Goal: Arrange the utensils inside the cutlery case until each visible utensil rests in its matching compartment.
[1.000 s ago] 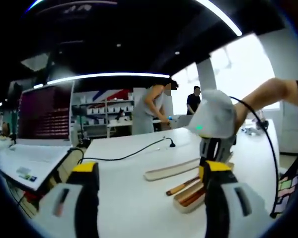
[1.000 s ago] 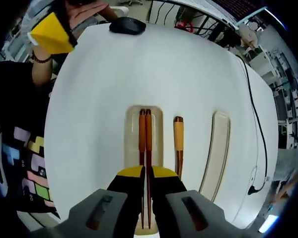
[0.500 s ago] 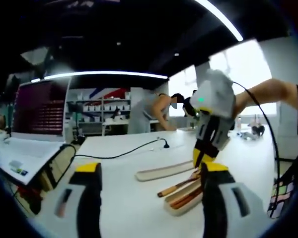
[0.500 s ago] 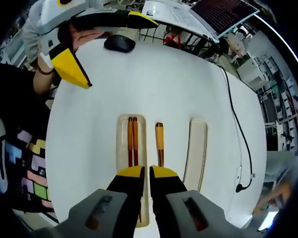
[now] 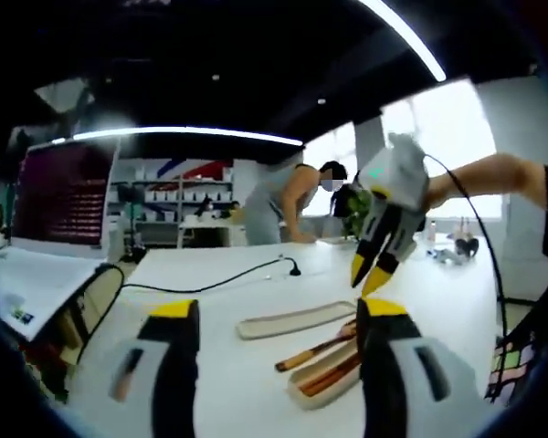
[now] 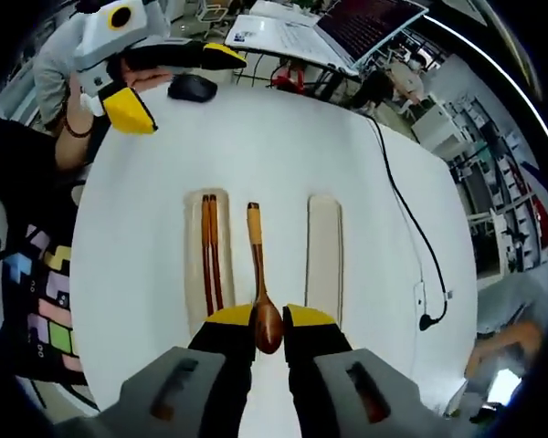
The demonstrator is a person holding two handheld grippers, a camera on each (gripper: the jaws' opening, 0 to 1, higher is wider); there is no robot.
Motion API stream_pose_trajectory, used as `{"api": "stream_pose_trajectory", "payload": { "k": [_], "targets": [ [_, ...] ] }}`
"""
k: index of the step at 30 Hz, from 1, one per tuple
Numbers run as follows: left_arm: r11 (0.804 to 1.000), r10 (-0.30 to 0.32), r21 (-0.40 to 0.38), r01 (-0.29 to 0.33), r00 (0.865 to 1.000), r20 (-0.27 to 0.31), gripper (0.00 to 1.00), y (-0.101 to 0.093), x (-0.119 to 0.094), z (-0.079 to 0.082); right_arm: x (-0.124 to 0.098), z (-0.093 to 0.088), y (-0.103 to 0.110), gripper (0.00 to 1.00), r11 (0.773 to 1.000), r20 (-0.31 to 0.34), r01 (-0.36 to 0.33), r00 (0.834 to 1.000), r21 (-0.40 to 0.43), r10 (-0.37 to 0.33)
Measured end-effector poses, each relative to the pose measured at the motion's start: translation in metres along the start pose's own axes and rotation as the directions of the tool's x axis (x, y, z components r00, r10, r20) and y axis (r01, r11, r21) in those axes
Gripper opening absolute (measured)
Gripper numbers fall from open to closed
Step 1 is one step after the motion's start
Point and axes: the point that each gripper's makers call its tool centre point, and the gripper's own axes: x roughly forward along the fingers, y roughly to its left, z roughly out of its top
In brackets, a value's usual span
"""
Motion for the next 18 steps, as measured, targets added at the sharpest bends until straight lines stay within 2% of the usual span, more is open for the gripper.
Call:
{"api": "stream_pose_trajectory", "payload": {
  "k": [2, 4, 7, 10, 13, 14, 17, 18],
  "targets": [
    [0.999, -0.046, -0.012, 0.045, 0.999, -0.018, 0.74, -0.005, 0.01, -0.002, -0.003, -0.005, -0.004, 0.11, 1.0, 0.001, 0.01, 1.0, 0.013, -0.01],
    [0.997, -0.074, 0.013, 0.075, 0.995, -0.06, 0.74, -0.006, 0.021, -0.008, -0.004, -0.01, -0.006, 0.11, 1.0, 0.002, 0.012, 1.0, 0.028, -0.012],
    [0.994, -0.079, 0.065, 0.088, 0.989, -0.122, 0.74, -0.003, 0.035, -0.018, 0.0, -0.02, -0.006, 0.11, 0.997, 0.005, -0.008, 1.0, 0.072, 0.008],
    [0.99, -0.102, 0.082, 0.117, 0.981, -0.168, 0.73, -0.003, 0.048, -0.024, 0.006, -0.031, -0.008, 0.11, 0.995, -0.005, -0.014, 1.0, 0.097, 0.015],
    [0.982, -0.135, 0.097, 0.164, 0.96, -0.246, 0.73, -0.005, 0.058, -0.034, 0.014, -0.041, -0.008, 0.11, 0.989, -0.008, -0.032, 0.999, 0.145, 0.034],
    [0.975, -0.147, 0.123, 0.186, 0.951, -0.273, 0.72, -0.007, 0.062, -0.038, 0.016, -0.044, -0.007, 0.11, 0.987, -0.005, -0.038, 0.999, 0.155, 0.039],
    [0.97, -0.146, 0.138, 0.202, 0.931, -0.334, 0.68, -0.006, 0.072, -0.047, 0.022, -0.054, -0.003, 0.11, 0.974, 0.002, -0.075, 0.997, 0.212, 0.077],
    [0.971, -0.145, 0.131, 0.199, 0.93, -0.338, 0.68, -0.006, 0.077, -0.048, 0.024, -0.055, -0.002, 0.11, 0.962, 0.019, -0.094, 0.996, 0.257, 0.092]
  ]
}}
